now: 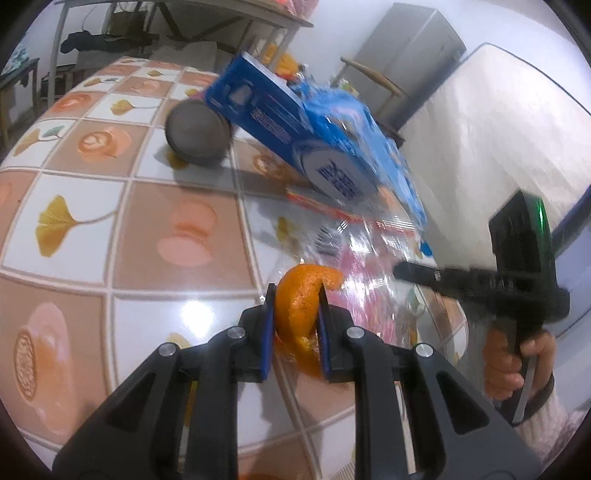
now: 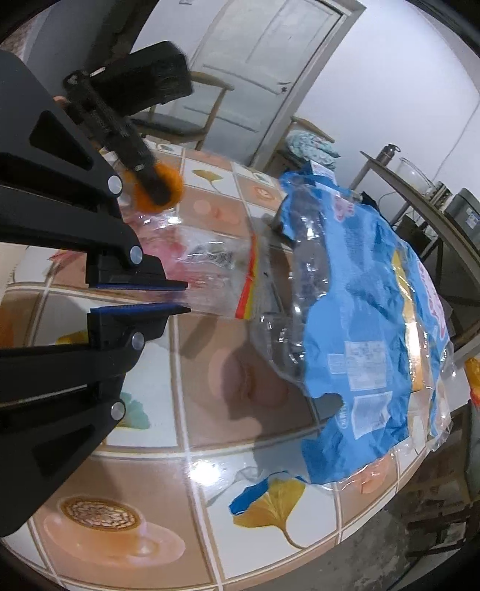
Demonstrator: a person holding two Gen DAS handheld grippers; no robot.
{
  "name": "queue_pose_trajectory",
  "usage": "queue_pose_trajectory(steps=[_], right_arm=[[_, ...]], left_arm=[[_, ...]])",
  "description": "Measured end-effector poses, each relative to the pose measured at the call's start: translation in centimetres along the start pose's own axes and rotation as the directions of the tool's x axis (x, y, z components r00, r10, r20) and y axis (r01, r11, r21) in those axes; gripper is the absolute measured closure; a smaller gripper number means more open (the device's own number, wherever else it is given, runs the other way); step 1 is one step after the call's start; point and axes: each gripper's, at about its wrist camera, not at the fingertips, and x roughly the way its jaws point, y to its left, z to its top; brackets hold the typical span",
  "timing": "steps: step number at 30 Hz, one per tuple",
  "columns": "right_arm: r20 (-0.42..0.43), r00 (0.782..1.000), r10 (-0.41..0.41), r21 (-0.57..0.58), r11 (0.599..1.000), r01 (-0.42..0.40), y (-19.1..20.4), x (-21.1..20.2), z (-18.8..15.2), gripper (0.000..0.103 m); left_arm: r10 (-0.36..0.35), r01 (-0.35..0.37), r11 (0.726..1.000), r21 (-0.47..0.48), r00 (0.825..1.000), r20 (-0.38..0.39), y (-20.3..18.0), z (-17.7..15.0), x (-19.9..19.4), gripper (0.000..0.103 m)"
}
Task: Collect trash
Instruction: 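Grasp the clear plastic bag with the right tool while the left tool holds the peel, then carry the orange peel and clear bag over the blue wastebasket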
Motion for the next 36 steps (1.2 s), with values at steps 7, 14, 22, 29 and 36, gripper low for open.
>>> queue_pose_trajectory(steps=[7, 14, 22, 29, 36], right_arm=[[-0.013, 1.0, 0.003, 0.039, 0.999, -0.003, -0.8, 0.5, 0.5, 0.07], [-0.045, 0.999, -0.016, 0.053, 0.998, 0.019, -1.5, 0.1, -1.3, 0.059], [-0.082, 0.995, 0.056, 0.025, 0.998, -0.054, 0.2, 1.5, -2.8, 0.071], [-0.057, 0.998, 0.016, 0.007, 1.0, -0.016, 1.3, 1.9, -2.9, 0.092], [-0.012, 1.0, 0.018, 0.009, 1.0, -0.018, 1.0, -0.1, -2.7, 0.096]], left_arm=[[-0.014, 0.014, 1.0, -0.004, 1.0, -0.021, -0.4, -1.1, 0.3, 0.085], [0.007, -0.007, 1.0, 0.02, 1.0, -0.023, -0.9, -1.3, 0.6, 0.085], [0.009, -0.009, 1.0, 0.021, 1.0, -0.023, -1.0, -1.4, 0.7, 0.085], [0.013, -0.012, 1.0, 0.026, 1.0, -0.022, -1.3, -1.2, 0.5, 0.085], [0.02, -0.02, 0.998, 0.054, 1.0, 0.007, -2.5, -0.8, -0.7, 0.085]])
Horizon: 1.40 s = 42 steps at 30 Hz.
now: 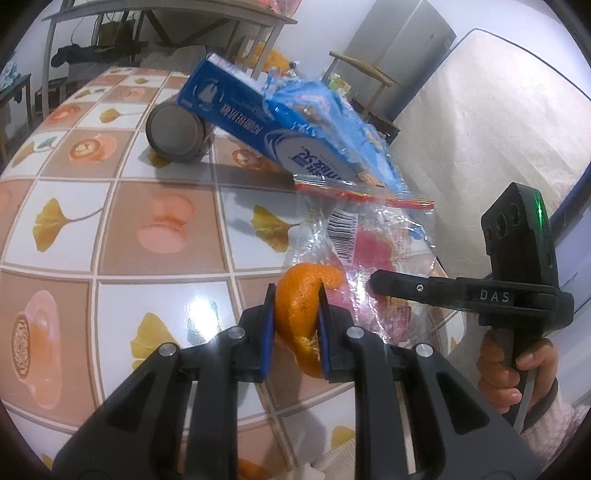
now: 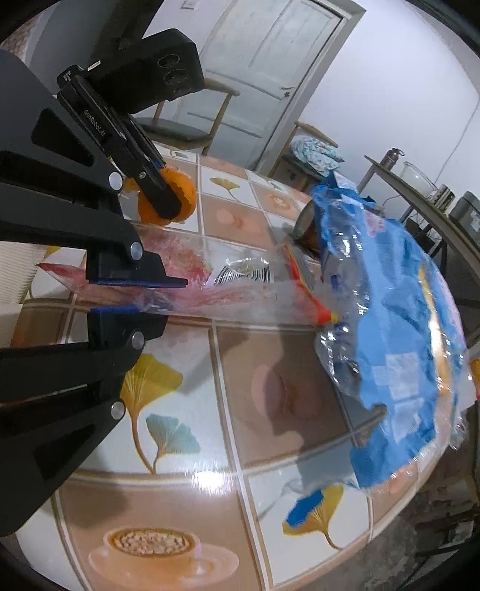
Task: Collect trash
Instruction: 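Carry the orange peel and clear bag over the blue wastebasket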
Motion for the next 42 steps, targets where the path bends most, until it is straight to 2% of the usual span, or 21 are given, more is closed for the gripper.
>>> queue_pose_trajectory(steps=[13, 19, 25, 30, 34, 37, 39, 42], right_arm=[[0.079, 0.997, 0.022, 0.029, 0.999, -0.024, -1.8, -4.5, -1.4, 0.096], [0.142, 0.989, 0.035, 0.07, 0.996, -0.045, -3.5, -7.7, -2.5, 0.096], [0.244, 0.969, 0.034, 0.136, 0.988, -0.069, -6.4, -12.0, -3.8, 0.096], [0.337, 0.941, -0.017, 0.221, 0.973, -0.061, -10.9, -16.6, -5.7, 0.096], [0.413, 0.906, -0.094, 0.315, 0.948, -0.045, -15.3, -20.7, -7.6, 0.096], [0.46, 0.869, -0.181, 0.395, 0.918, -0.018, -18.8, -23.8, -9.4, 0.096], [0.48, 0.836, -0.266, 0.457, 0.889, 0.021, -21.2, -25.9, -10.8, 0.096], [0.483, 0.797, -0.363, 0.529, 0.846, 0.065, -24.2, -27.9, -12.5, 0.096]], left_arm=[[0.008, -0.01, 0.997, 0.074, 0.999, 0.036, -3.9, 1.0, -2.0, 0.085], [-0.022, 0.017, 0.991, 0.134, 0.999, 0.037, -7.1, 1.7, -1.8, 0.085], [-0.07, 0.068, 0.974, 0.218, 0.998, 0.002, -11.8, 2.6, -0.4, 0.085], [-0.123, 0.136, 0.949, 0.286, 0.99, -0.063, -17.2, 3.0, 2.3, 0.085], [-0.158, 0.193, 0.919, 0.343, 0.979, -0.127, -21.7, 3.2, 5.0, 0.085], [-0.181, 0.246, 0.891, 0.381, 0.963, -0.198, -25.2, 3.3, 7.8, 0.085], [-0.186, 0.279, 0.877, 0.39, 0.948, -0.26, -27.6, 3.5, 10.2, 0.085], [-0.177, 0.308, 0.867, 0.391, 0.925, -0.336, -30.3, 3.5, 13.6, 0.085]])
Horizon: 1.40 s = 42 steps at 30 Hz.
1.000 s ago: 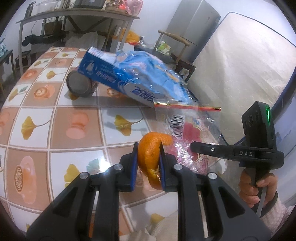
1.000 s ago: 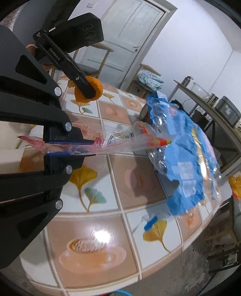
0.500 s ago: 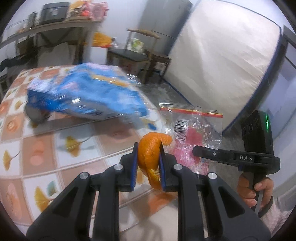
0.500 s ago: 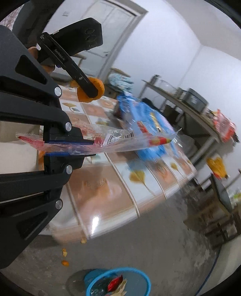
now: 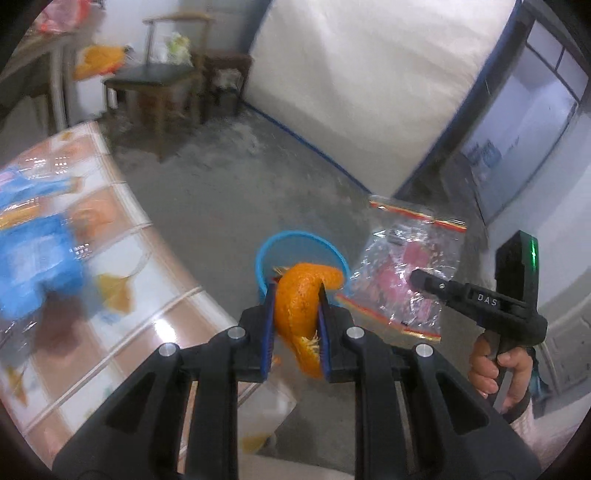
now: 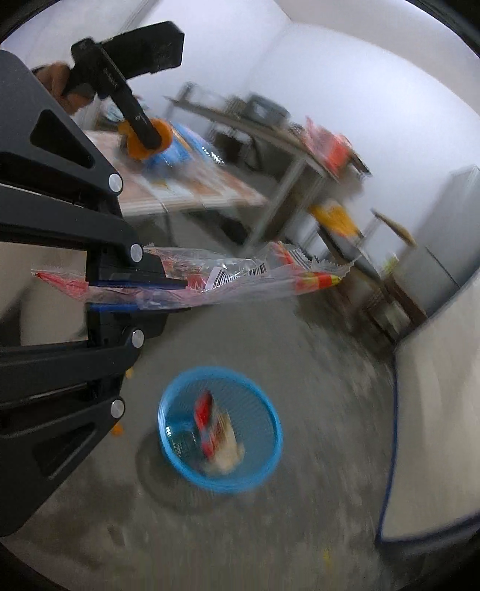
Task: Collect trash
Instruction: 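Carry the orange peel and clear bag over the blue wastebasket, then open the left tool over the basket while the right tool lowers and releases the bag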
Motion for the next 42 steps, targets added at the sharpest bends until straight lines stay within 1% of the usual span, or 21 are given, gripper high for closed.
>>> queue_pose_trajectory(steps=[2, 4, 6, 10, 12, 15, 16, 18, 20, 22, 24, 25, 26, 27, 30, 33, 37, 38, 39, 41, 42], right_arm=[[0.023, 0.999, -0.048, 0.039, 0.998, 0.047, -2.6, -0.5, 0.5, 0.096], [0.03, 0.996, -0.083, 0.071, 0.994, 0.081, -4.6, -0.4, 0.8, 0.096], [0.028, 0.994, -0.106, 0.107, 0.989, 0.103, -6.5, -0.1, 1.0, 0.096], [0.008, 0.99, -0.141, 0.15, 0.979, 0.138, -8.8, 1.5, 1.2, 0.096], [-0.001, 0.988, -0.156, 0.163, 0.974, 0.154, -9.9, 2.1, 1.2, 0.096], [-0.01, 0.986, -0.166, 0.187, 0.968, 0.165, -11.7, 2.5, 1.6, 0.096], [-0.012, 0.985, -0.169, 0.193, 0.967, 0.169, -12.0, 2.6, 1.6, 0.096], [-0.019, 0.984, -0.175, 0.204, 0.963, 0.175, -12.7, 3.0, 1.7, 0.096], [-0.023, 0.984, -0.179, 0.212, 0.961, 0.18, -13.5, 3.4, 1.9, 0.096], [-0.027, 0.982, -0.185, 0.218, 0.958, 0.186, -13.8, 3.7, 2.0, 0.096], [-0.033, 0.982, -0.186, 0.224, 0.956, 0.189, -14.1, 4.1, 2.0, 0.096], [-0.036, 0.982, -0.186, 0.226, 0.956, 0.19, -14.2, 4.3, 2.0, 0.096], [-0.039, 0.982, -0.187, 0.228, 0.955, 0.191, -14.3, 4.6, 2.0, 0.096], [-0.042, 0.981, -0.187, 0.228, 0.954, 0.192, -14.3, 4.7, 2.0, 0.096], [-0.048, 0.981, -0.188, 0.222, 0.956, 0.194, -14.0, 5.2, 2.1, 0.096], [-0.054, 0.98, -0.191, 0.207, 0.958, 0.198, -13.8, 5.9, 2.4, 0.096], [-0.064, 0.972, -0.226, 0.145, 0.962, 0.233, -13.1, 7.6, 3.2, 0.096], [-0.065, 0.964, -0.256, 0.102, 0.96, 0.262, -12.6, 8.4, 3.5, 0.096], [-0.064, 0.958, -0.28, 0.06, 0.957, 0.284, -12.2, 9.1, 3.8, 0.096], [-0.057, 0.946, -0.318, -0.02, 0.948, 0.317, -11.2, 10.5, 4.2, 0.096], [-0.045, 0.936, -0.349, -0.101, 0.934, 0.344, -10.3, 11.8, 4.3, 0.096]], left_arm=[[-0.031, 0.03, 0.999, -0.01, 0.997, -0.071, -0.6, 1.6, 3.1, 0.085], [-0.061, 0.056, 0.998, -0.038, 0.987, -0.147, -1.2, 2.8, 6.4, 0.085], [-0.083, 0.069, 0.995, -0.073, 0.972, -0.219, -1.5, 3.7, 9.7, 0.085], [-0.113, 0.057, 0.985, -0.162, 0.925, -0.363, -2.1, 4.8, 17.1, 0.085], [-0.108, 0.017, 0.977, -0.211, 0.898, -0.427, -2.0, 4.9, 21.1, 0.084], [-0.086, -0.035, 0.972, -0.233, 0.867, -0.49, -1.8, 4.4, 25.1, 0.084], [-0.086, -0.056, 0.965, -0.255, 0.855, -0.512, -1.5, 4.3, 26.7, 0.084], [-0.087, -0.084, 0.955, -0.286, 0.84, -0.536, -0.8, 4.6, 29.1, 0.084], [-0.073, -0.115, 0.949, -0.293, 0.826, -0.56, 0.1, 4.5, 31.1, 0.083], [-0.075, -0.138, 0.939, -0.315, 0.811, -0.58, 0.8, 4.3, 32.7, 0.08], [-0.097, -0.144, 0.927, -0.345, 0.799, -0.593, 1.2, 4.0, 33.7, 0.066], [-0.097, -0.154, 0.922, -0.355, 0.797, -0.597, 1.5, 3.8, 34.1, 0.063], [-0.094, -0.16, 0.919, -0.359, 0.797, -0.596, 1.7, 3.8, 34.1, 0.057], [-0.093, -0.161, 0.919, -0.361, 0.799, -0.594, 1.9, 3.8, 33.9, 0.056], [-0.078, -0.154, 0.93, -0.335, 0.806, -0.587, 1.8, 4.0, 33.2, 0.055], [-0.069, -0.138, 0.939, -0.316, 0.822, -0.566, 1.7, 4.8, 31.8, 0.054], [-0.064, -0.093, 0.955, -0.283, 0.864, -0.5, 1.0, 6.7, 27.3, 0.053], [-0.069, -0.07, 0.961, -0.268, 0.878, -0.474, 0.7, 7.3, 25.5, 0.051], [-0.072, -0.057, 0.964, -0.261, 0.886, -0.459, 0.6, 7.7, 24.4, 0.049], [-0.081, -0.014, 0.974, -0.227, 0.912, -0.402, 0.3, 8.5, 20.1, 0.047], [-0.084, 0.003, 0.977, -0.212, 0.924, -0.374, 0.2, 8.7, 18.1, 0.044]])
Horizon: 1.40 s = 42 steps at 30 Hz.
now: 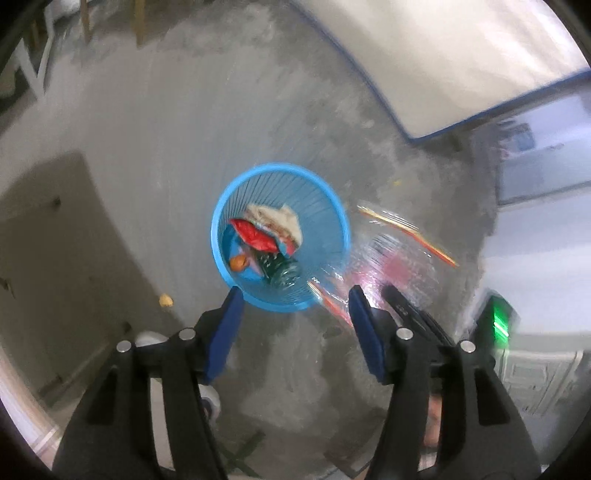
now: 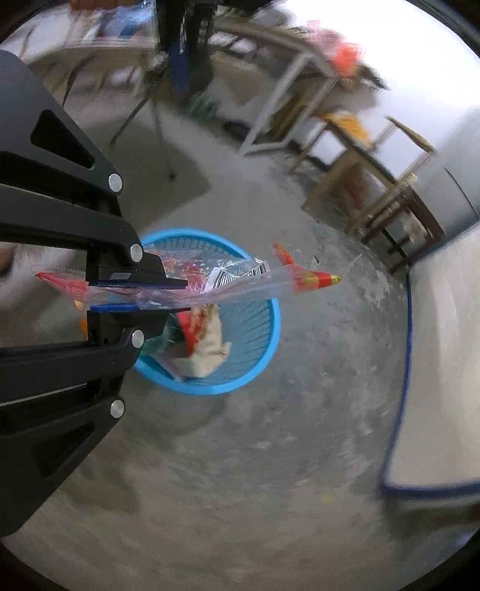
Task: Collect trash
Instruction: 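Open the left tool over the basket while the right tool lowers and releases the bag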
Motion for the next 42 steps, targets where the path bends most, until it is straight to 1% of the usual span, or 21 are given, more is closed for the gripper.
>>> queue_pose_trajectory(steps=[1, 2, 4, 6, 9, 11, 13, 15, 17, 20, 22, 23, 27, 29, 32, 35, 37, 39, 40, 41, 42], right_arm=[[0.006, 1.0, -0.016, -0.043, 0.999, 0.016, 0.7, 0.4, 0.2, 0.096], [0.02, 0.999, -0.042, -0.134, 0.99, 0.045, 2.2, 1.3, 0.3, 0.096], [0.039, 0.998, -0.058, -0.268, 0.961, 0.066, 4.4, 2.7, 0.3, 0.096], [0.056, 0.996, -0.074, -0.436, 0.895, 0.091, 7.2, 4.6, -0.5, 0.096], [0.055, 0.991, -0.121, -0.586, 0.799, 0.131, 9.8, 7.6, -1.8, 0.096], [0.048, 0.987, -0.154, -0.657, 0.739, 0.147, 10.7, 10.0, -2.9, 0.095], [0.014, 0.984, -0.18, -0.696, 0.704, 0.139, 11.1, 11.9, -3.9, 0.092], [-0.032, 0.975, -0.22, -0.73, 0.672, 0.127, 11.2, 13.5, -5.0, 0.086], [-0.063, 0.97, -0.236, -0.743, 0.66, 0.113, 11.4, 14.2, -5.7, 0.071], [-0.076, 0.968, -0.239, -0.735, 0.67, 0.108, 11.5, 13.5, -6.1, 0.058], [-0.084, 0.97, -0.228, -0.708, 0.699, 0.103, 11.3, 12.5, -5.8, 0.055], [-0.087, 0.971, -0.221, -0.697, 0.711, 0.1, 11.1, 12.1, -5.6, 0.054], [-0.109, 0.981, -0.164, -0.609, 0.79, 0.064, 9.9, 10.4, -4.7, 0.054], [-0.12, 0.985, -0.127, -0.55, 0.834, 0.041, 9.2, 9.7, -4.1, 0.054], [-0.12, 0.986, -0.114, -0.486, 0.873, 0.041, 8.7, 10.1, -3.0, 0.055], [-0.108, 0.988, -0.113, -0.434, 0.899, 0.056, 8.6, 10.9, -1.6, 0.063], [-0.107, 0.986, -0.131, -0.422, 0.903, 0.074, 8.8, 12.0, -0.9, 0.068], [-0.121, 0.979, -0.165, -0.421, 0.902, 0.1, 8.9, 13.7, -0.7, 0.078], [-0.128, 0.976, -0.177, -0.42, 0.901, 0.108, 8.8, 14.1, -0.7, 0.089], [-0.141, 0.973, -0.185, -0.413, 0.904, 0.112, 8.6, 14.8, -0.9, 0.094], [-0.143, 0.972, -0.185, -0.41, 0.905, 0.112, 8.6, 15.0, -1.0, 0.096]], left_arm=[[-0.006, 0.006, 1.0, 0.017, 1.0, 0.023, 0.0, -0.6, -1.6, 0.043], [-0.011, 0.009, 0.999, 0.037, 0.999, 0.052, 0.1, -1.5, -3.7, 0.042], [-0.015, 0.008, 0.998, 0.062, 0.994, 0.112, 0.7, -3.4, -7.3, 0.039], [-0.002, -0.01, 0.998, 0.069, 0.985, 0.171, 1.5, -5.2, -10.5, 0.038], [0.017, -0.03, 0.999, 0.043, 0.963, 0.271, 3.7, -9.0, -15.4, 0.038], [0.038, -0.047, 0.999, 0.022, 0.948, 0.315, 5.0, -11.0, -17.3, 0.037], [0.069, -0.064, 0.998, -0.025, 0.93, 0.362, 6.6, -13.3, -19.2, 0.037], [0.092, -0.072, 0.995, -0.067, 0.917, 0.388, 8.0, -14.8, -20.6, 0.037], [0.097, -0.062, 0.993, -0.099, 0.908, 0.408, 9.3, -16.1, -21.3, 0.037], [0.106, -0.049, 0.989, -0.14, 0.893, 0.437, 10.6, -17.7, -22.1, 0.037], [0.103, -0.029, 0.985, -0.17, 0.889, 0.447, 11.6, -18.4, -21.9, 0.037], [0.096, -0.015, 0.983, -0.181, 0.888, 0.449, 12.0, -18.7, -22.0, 0.037], [0.09, 0.009, 0.978, -0.207, 0.883, 0.462, 13.5, -20.1, -22.3, 0.037], [0.092, 0.014, 0.977, -0.211, 0.872, 0.48, 13.9, -20.8, -22.9, 0.037], [0.099, 0.017, 0.975, -0.221, 0.86, 0.502, 14.8, -21.8, -23.7, 0.037], [0.108, 0.018, 0.972, -0.233, 0.85, 0.516, 15.7, -22.9, -24.5, 0.037], [0.117, 0.018, 0.969, -0.248, 0.847, 0.519, 16.5, -23.5, -24.6, 0.037], [0.127, 0.02, 0.963, -0.269, 0.846, 0.518, 17.3, -24.0, -24.7, 0.037], [0.132, 0.024, 0.958, -0.286, 0.846, 0.516, 17.8, -24.3, -24.7, 0.037], [0.135, 0.027, 0.955, -0.294, 0.846, 0.516, 18.1, -24.6, -24.8, 0.037], [0.138, 0.029, 0.953, -0.303, 0.846, 0.515, 18.5, -24.7, -24.8, 0.037]])
